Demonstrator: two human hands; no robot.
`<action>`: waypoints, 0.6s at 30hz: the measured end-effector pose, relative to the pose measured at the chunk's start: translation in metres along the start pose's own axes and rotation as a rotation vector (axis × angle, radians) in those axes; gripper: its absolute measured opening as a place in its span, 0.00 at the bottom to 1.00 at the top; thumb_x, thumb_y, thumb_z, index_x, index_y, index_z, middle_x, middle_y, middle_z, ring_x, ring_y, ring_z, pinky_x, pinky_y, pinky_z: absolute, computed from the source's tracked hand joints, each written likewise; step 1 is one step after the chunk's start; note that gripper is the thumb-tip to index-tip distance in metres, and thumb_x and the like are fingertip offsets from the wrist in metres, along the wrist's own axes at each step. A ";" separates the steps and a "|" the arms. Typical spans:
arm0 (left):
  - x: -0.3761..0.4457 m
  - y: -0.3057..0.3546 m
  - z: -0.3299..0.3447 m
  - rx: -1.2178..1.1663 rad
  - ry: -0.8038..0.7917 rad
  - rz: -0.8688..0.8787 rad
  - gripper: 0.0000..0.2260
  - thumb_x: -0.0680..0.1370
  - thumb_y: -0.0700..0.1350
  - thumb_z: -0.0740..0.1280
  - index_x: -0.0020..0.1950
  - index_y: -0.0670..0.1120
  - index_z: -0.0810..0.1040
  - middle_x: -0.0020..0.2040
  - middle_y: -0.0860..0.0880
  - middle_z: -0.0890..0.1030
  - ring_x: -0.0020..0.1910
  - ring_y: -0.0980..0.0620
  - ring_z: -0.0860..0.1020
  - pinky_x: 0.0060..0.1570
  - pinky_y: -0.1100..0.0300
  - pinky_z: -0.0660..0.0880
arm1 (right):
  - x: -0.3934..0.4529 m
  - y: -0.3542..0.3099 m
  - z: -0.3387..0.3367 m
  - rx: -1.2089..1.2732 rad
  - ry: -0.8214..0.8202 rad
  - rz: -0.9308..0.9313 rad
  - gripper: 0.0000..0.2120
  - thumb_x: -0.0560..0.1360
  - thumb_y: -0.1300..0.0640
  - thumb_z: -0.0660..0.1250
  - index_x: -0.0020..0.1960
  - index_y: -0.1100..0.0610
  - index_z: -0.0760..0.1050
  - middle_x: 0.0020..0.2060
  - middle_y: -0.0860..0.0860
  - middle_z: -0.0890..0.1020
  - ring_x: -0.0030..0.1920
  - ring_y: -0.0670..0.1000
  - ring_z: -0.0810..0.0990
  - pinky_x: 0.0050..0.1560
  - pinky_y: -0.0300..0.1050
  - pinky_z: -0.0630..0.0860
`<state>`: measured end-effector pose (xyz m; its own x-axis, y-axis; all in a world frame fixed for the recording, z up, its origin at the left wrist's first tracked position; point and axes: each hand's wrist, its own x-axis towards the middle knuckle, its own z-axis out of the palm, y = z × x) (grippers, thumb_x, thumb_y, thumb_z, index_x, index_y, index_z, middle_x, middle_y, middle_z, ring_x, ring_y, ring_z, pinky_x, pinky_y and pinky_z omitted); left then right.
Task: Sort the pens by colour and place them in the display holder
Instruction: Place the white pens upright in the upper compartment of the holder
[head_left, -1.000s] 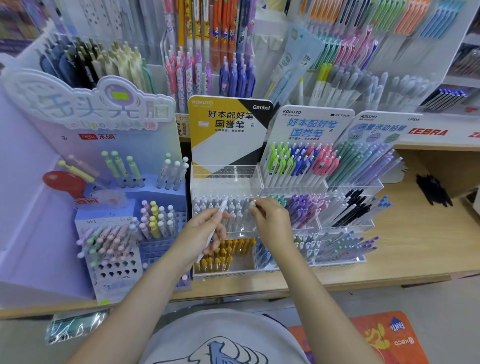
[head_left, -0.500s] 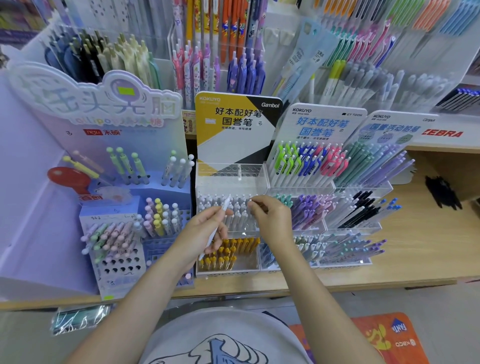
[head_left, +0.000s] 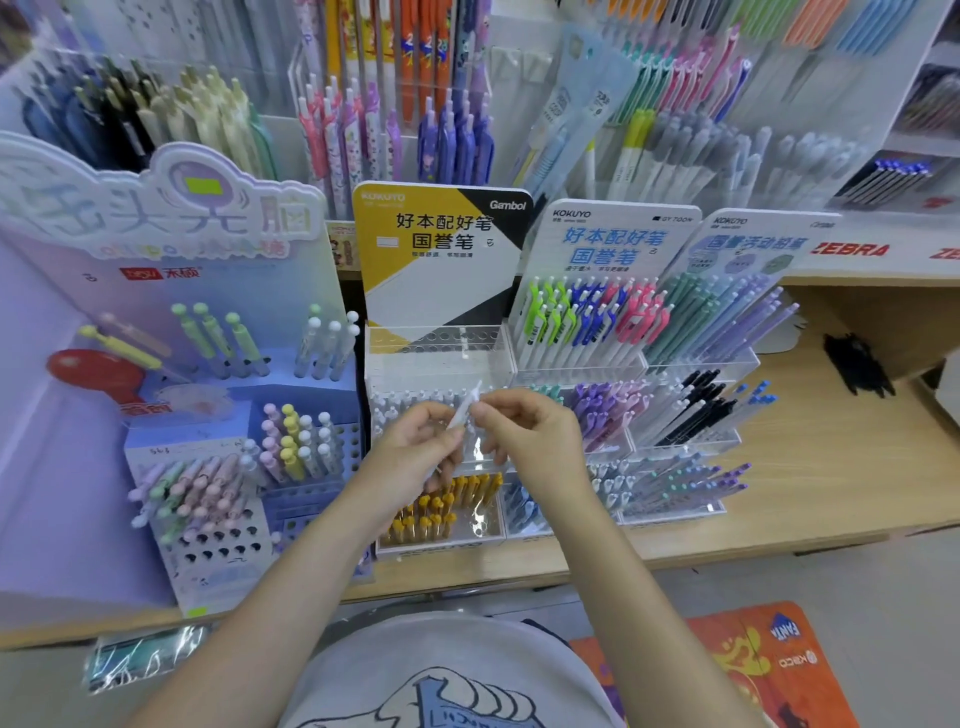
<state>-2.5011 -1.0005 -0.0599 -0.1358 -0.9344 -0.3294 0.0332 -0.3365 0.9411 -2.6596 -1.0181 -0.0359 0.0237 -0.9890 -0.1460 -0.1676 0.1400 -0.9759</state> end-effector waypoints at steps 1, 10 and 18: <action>0.000 0.002 0.003 0.022 0.001 0.013 0.05 0.82 0.42 0.64 0.57 0.45 0.77 0.36 0.50 0.79 0.34 0.52 0.75 0.31 0.59 0.69 | -0.001 -0.001 -0.001 0.028 0.019 0.007 0.04 0.74 0.58 0.74 0.46 0.57 0.82 0.30 0.51 0.82 0.30 0.49 0.79 0.33 0.45 0.77; 0.007 0.019 0.002 0.430 0.167 0.401 0.12 0.77 0.50 0.71 0.60 0.55 0.77 0.60 0.57 0.78 0.60 0.59 0.76 0.60 0.63 0.71 | -0.002 -0.004 -0.034 0.152 0.199 -0.148 0.01 0.77 0.63 0.69 0.49 0.60 0.78 0.38 0.55 0.85 0.40 0.57 0.85 0.42 0.48 0.83; 0.033 -0.017 -0.035 1.461 0.082 0.339 0.41 0.73 0.73 0.40 0.82 0.55 0.47 0.82 0.50 0.43 0.80 0.50 0.37 0.78 0.45 0.39 | -0.007 0.030 -0.031 -0.091 0.200 -0.227 0.04 0.78 0.61 0.67 0.49 0.52 0.78 0.41 0.49 0.84 0.44 0.48 0.84 0.50 0.50 0.82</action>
<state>-2.4711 -1.0301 -0.0895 -0.2688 -0.9623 -0.0426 -0.9459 0.2553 0.2002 -2.6952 -1.0088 -0.0595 -0.1221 -0.9856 0.1172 -0.2677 -0.0810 -0.9601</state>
